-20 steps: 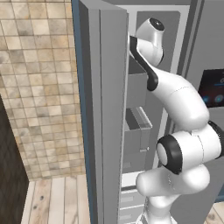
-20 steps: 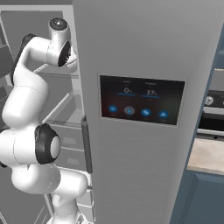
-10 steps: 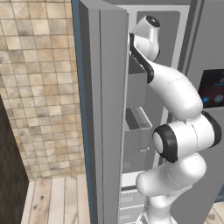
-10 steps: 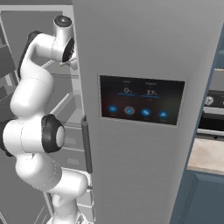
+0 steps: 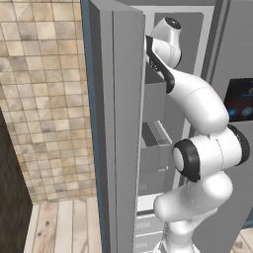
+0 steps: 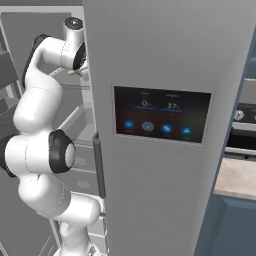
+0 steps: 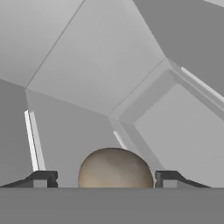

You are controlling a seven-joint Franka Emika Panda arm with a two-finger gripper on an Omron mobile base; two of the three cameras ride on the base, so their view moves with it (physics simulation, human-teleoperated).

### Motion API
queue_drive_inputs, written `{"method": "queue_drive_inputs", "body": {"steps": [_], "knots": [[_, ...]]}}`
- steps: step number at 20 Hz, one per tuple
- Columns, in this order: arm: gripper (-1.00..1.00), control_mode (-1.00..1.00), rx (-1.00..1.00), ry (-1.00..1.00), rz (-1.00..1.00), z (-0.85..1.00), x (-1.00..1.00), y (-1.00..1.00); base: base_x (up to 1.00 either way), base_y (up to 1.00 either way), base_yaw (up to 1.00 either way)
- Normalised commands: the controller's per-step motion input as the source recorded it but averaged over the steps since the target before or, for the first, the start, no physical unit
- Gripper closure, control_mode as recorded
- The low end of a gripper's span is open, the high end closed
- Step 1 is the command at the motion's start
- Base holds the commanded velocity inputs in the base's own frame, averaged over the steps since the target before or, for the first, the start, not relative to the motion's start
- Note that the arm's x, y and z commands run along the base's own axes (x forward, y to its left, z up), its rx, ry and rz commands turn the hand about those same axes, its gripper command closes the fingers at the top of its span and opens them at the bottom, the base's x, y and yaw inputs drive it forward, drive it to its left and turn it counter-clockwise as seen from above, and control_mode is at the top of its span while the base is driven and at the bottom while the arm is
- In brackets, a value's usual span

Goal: Take the corn, mushroom, and eggplant from the freezer and place them in the bowl on the counter.

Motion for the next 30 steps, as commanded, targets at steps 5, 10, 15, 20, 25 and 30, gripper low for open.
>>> {"method": "queue_drive_inputs", "body": {"steps": [5, 10, 15, 20, 25, 30], "knots": [[-1.00, -1.00, 0.00, 0.05, 0.00, -0.41, 0.00, 0.13, 0.00, 0.00, 0.00], [1.00, -1.00, 0.00, 0.10, 0.00, -0.71, 0.00, 0.36, 0.00, 0.00, 0.00], [1.00, -1.00, 0.02, 0.10, 0.00, -0.89, -0.02, 0.02, 0.00, 0.00, 0.00], [1.00, -1.00, 0.00, 0.06, 0.03, -0.96, -0.38, 0.31, 0.00, 0.00, 0.00], [1.00, -1.00, 0.00, 0.00, 0.00, -0.58, -0.40, 0.43, 0.00, 0.00, 0.00], [1.00, -1.00, 0.02, 0.05, 0.00, -0.07, -0.38, -0.02, 0.00, 0.00, 0.00]]}}
